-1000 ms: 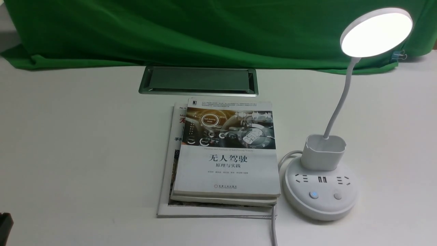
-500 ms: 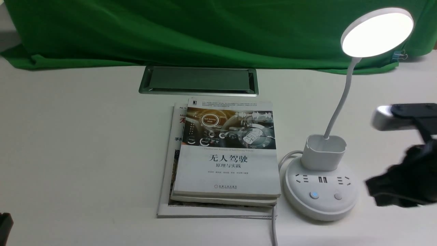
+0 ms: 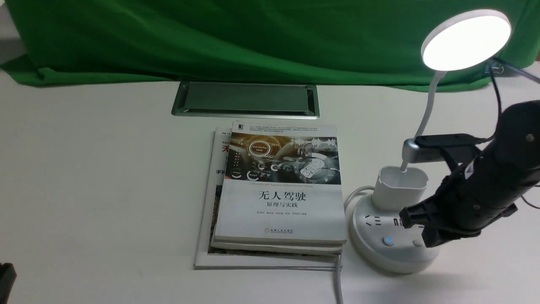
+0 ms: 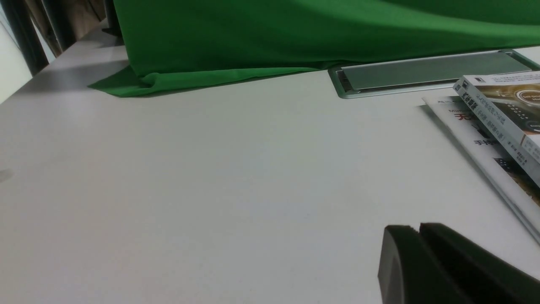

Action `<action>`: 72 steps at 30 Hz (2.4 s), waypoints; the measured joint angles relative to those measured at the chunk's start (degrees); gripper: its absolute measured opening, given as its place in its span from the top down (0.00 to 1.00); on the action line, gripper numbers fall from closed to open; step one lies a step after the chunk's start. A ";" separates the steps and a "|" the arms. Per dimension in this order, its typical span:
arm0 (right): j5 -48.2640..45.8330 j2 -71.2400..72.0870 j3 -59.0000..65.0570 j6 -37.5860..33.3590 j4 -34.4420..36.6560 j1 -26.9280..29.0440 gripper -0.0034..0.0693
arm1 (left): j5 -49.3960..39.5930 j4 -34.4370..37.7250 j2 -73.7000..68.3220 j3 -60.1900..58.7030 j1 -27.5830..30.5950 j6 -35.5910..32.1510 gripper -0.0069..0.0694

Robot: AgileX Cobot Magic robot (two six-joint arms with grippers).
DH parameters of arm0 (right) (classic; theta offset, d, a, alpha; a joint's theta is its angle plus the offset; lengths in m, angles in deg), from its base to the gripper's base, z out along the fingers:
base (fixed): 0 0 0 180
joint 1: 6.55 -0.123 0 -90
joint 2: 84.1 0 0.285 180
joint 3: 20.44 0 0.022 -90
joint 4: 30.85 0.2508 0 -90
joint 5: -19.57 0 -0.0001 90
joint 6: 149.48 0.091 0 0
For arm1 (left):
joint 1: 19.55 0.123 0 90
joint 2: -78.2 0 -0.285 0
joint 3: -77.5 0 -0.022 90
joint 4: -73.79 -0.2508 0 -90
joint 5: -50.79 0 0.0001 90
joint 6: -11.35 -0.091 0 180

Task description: Turn off the desk lamp on the white desktop by hand.

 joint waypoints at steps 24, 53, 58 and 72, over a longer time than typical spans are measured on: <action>-0.35 -6.44 -3.66 -1.45 0.77 0.00 0.84 | 0.00 0.00 0.00 0.00 0.00 0.04 0.88; -0.52 -6.70 -3.95 -2.52 0.76 0.00 0.90 | 0.00 0.00 0.00 0.00 0.00 0.01 0.88; -0.51 -4.90 -3.57 -2.59 0.71 0.00 0.90 | 0.00 0.00 0.00 0.00 0.00 0.01 0.88; -1.26 23.66 13.34 -2.07 0.50 0.00 0.90 | 0.00 0.00 0.00 0.00 0.00 0.03 0.88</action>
